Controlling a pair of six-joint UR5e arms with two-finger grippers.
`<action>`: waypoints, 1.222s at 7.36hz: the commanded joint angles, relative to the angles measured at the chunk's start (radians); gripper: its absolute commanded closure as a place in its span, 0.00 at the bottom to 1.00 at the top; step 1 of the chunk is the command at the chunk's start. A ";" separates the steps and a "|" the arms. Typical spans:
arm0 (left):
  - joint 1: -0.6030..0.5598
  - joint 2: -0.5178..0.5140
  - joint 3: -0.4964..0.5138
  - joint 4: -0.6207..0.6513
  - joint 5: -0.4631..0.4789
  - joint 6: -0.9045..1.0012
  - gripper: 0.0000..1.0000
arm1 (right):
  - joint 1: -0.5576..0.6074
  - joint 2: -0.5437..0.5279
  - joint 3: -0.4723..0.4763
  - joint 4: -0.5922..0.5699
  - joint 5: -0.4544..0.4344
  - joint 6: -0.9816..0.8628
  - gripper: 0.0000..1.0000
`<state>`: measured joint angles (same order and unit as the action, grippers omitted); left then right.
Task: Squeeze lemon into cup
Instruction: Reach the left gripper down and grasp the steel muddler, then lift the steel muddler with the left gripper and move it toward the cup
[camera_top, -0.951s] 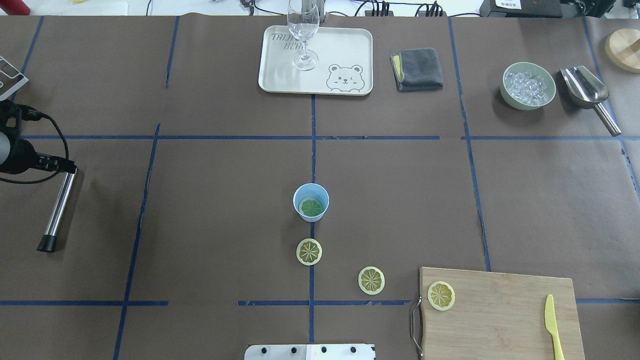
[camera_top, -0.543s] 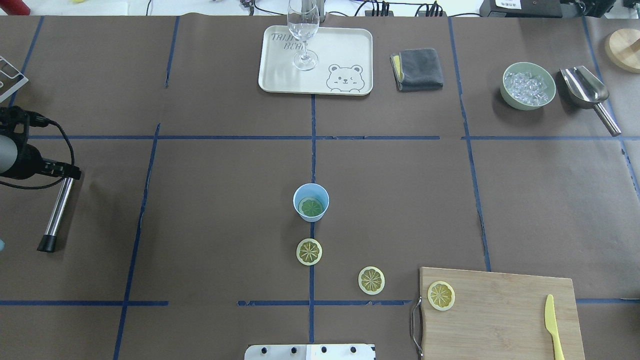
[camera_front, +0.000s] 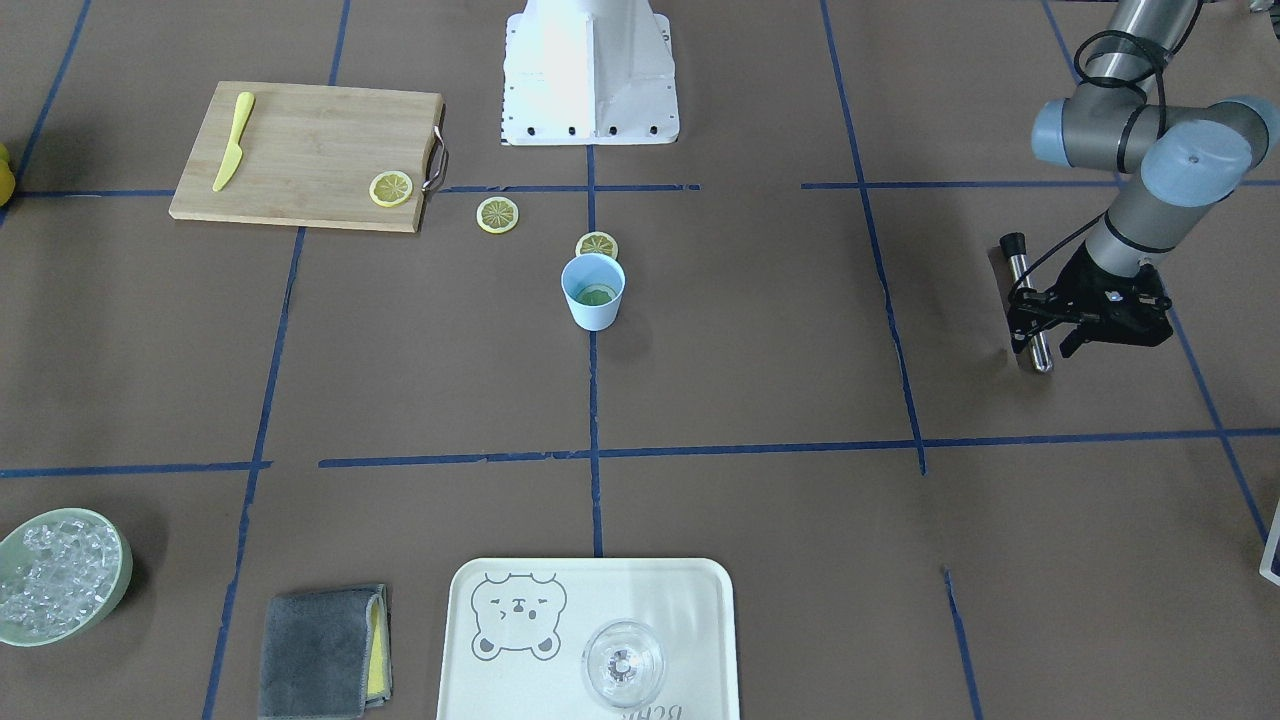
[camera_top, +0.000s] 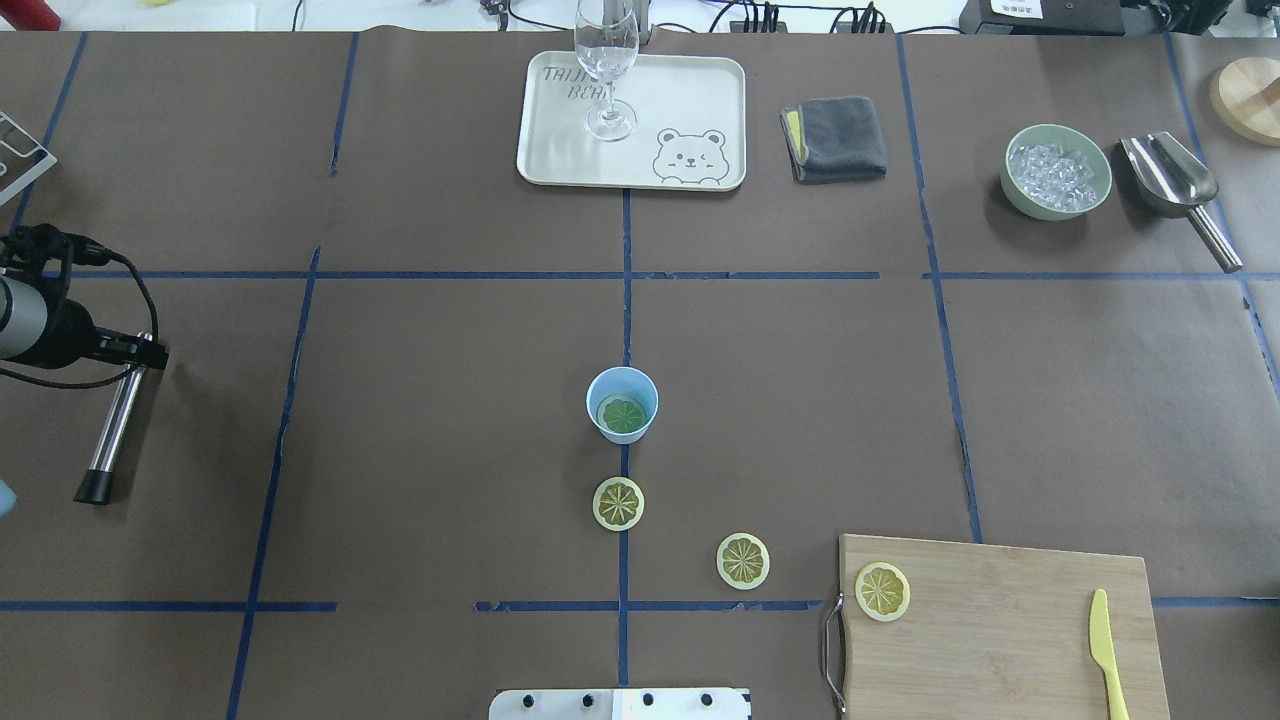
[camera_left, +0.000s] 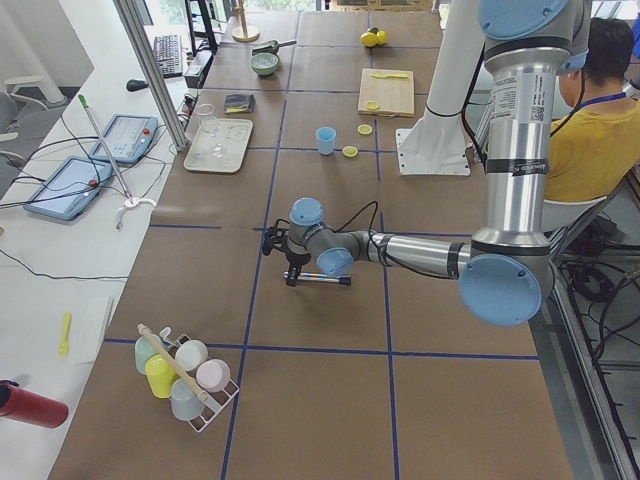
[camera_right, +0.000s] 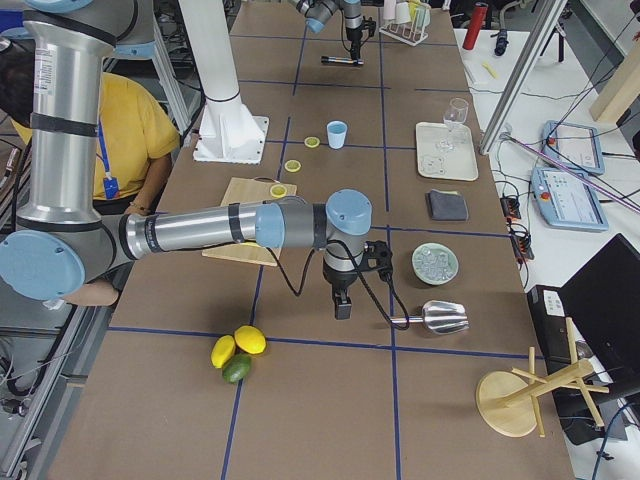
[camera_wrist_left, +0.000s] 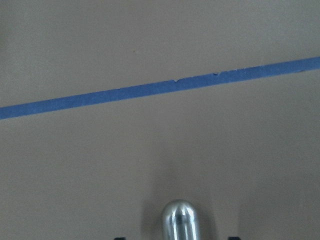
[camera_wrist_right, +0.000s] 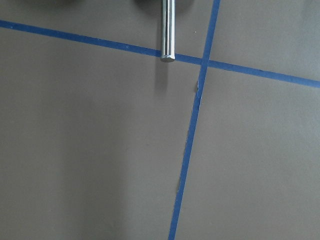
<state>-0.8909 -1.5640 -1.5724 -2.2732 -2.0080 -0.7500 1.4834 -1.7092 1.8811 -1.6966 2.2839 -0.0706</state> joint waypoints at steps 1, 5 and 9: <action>0.001 0.001 0.000 -0.002 0.000 0.000 0.45 | 0.000 0.003 0.000 0.000 -0.001 0.003 0.00; 0.000 0.001 -0.006 0.001 -0.002 0.009 1.00 | 0.000 0.008 0.000 -0.002 0.000 0.005 0.00; -0.008 -0.010 -0.121 0.004 -0.008 0.046 1.00 | 0.000 0.011 0.001 0.000 -0.003 0.008 0.00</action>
<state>-0.8969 -1.5641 -1.6548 -2.2686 -2.0159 -0.7302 1.4834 -1.6985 1.8819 -1.6973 2.2824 -0.0642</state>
